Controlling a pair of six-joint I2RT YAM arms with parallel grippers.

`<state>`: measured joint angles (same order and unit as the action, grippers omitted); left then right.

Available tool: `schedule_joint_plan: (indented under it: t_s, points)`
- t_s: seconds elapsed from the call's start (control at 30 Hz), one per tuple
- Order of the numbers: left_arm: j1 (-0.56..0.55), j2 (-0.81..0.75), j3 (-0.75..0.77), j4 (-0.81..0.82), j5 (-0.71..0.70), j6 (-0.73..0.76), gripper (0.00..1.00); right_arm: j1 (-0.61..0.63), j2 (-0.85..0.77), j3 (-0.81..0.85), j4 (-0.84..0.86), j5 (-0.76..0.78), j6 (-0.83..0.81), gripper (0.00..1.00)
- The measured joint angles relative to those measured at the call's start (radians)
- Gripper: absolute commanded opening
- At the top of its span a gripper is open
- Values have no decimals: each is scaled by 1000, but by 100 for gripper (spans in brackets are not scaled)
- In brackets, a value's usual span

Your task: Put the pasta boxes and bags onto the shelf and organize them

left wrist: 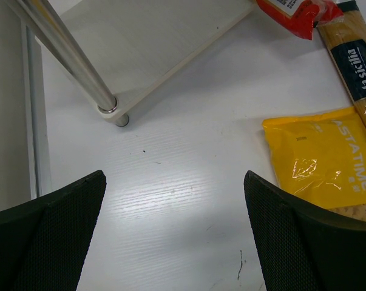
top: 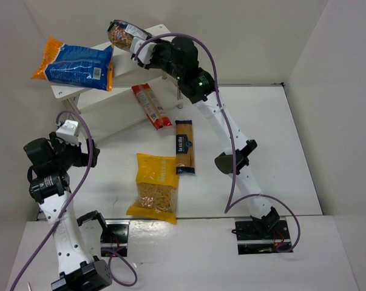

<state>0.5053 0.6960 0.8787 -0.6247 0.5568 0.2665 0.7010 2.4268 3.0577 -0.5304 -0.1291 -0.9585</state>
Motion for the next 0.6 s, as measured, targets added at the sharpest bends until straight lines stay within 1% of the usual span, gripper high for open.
schedule_joint_plan:
  t_s: [0.37, 0.6]
  points:
    - [0, -12, 0, -5, 8, 20, 100, 8, 101, 0, 93, 127, -163, 0]
    - [0, -12, 0, -5, 10, 21, 100, 8, 109, 0, 138, 164, -182, 1]
